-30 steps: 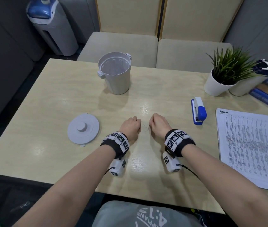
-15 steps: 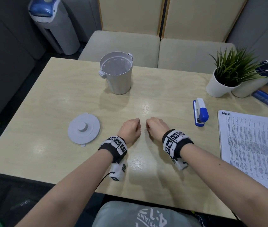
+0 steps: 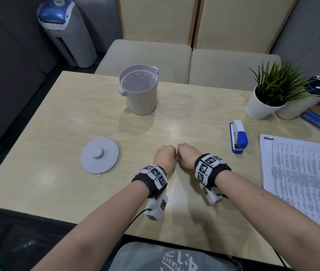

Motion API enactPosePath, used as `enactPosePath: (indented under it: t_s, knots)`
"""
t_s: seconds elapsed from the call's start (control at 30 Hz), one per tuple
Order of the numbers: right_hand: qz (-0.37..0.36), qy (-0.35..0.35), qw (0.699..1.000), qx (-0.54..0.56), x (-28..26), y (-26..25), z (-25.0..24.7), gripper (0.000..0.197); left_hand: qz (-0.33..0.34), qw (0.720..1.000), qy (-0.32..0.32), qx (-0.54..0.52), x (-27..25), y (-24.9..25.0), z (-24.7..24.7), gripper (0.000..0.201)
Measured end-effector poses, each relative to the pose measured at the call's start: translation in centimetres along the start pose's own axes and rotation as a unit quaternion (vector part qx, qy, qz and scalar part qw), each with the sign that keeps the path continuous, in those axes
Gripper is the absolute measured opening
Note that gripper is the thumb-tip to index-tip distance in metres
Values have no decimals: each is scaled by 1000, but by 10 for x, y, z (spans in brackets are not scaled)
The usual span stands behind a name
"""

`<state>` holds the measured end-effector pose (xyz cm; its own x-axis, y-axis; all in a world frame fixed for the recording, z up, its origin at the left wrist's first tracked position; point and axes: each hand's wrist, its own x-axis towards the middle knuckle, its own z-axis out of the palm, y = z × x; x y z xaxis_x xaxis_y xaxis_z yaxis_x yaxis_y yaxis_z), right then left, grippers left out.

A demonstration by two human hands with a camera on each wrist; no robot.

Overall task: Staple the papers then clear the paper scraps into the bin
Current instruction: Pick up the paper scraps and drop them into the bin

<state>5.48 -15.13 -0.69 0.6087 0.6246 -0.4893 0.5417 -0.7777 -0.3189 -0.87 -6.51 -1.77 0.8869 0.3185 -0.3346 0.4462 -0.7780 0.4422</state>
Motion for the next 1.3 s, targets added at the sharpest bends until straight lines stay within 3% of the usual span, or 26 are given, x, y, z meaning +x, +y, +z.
enactPosePath:
  t_s: [0.07,0.23,0.33,0.47,0.53,0.77,0.93,1.1,1.3]
  knots:
    - [30,14,998,54,-1,5,-3,7,9,999,-2,40,2,5,1,16]
    - [89,58,979,177,-9,23,-16,18,13,994,-6,109,4,15,-1,22]
    - [119,73,962,233,-13,34,-17,31,-12,994,-22,107,8,16,-4,25]
    - [129,62,929,340,-19,40,-15,17,-12,994,-59,90,13,10,-5,24]
    - [132,59,909,391,-22,39,-15,23,-4,993,-75,91,15,7,-5,21]
    - [120,47,888,442,-29,35,-21,31,30,991,-108,67,16,-7,-7,14]
    - [122,51,855,502,-31,40,-21,25,2,997,-47,-69,13,-34,-25,6]
    - [119,52,852,507,-30,41,-17,21,49,996,-23,-64,-2,-26,-17,7]
    - [121,59,858,495,-30,39,-12,28,-20,999,-13,-46,0,-15,-5,11]
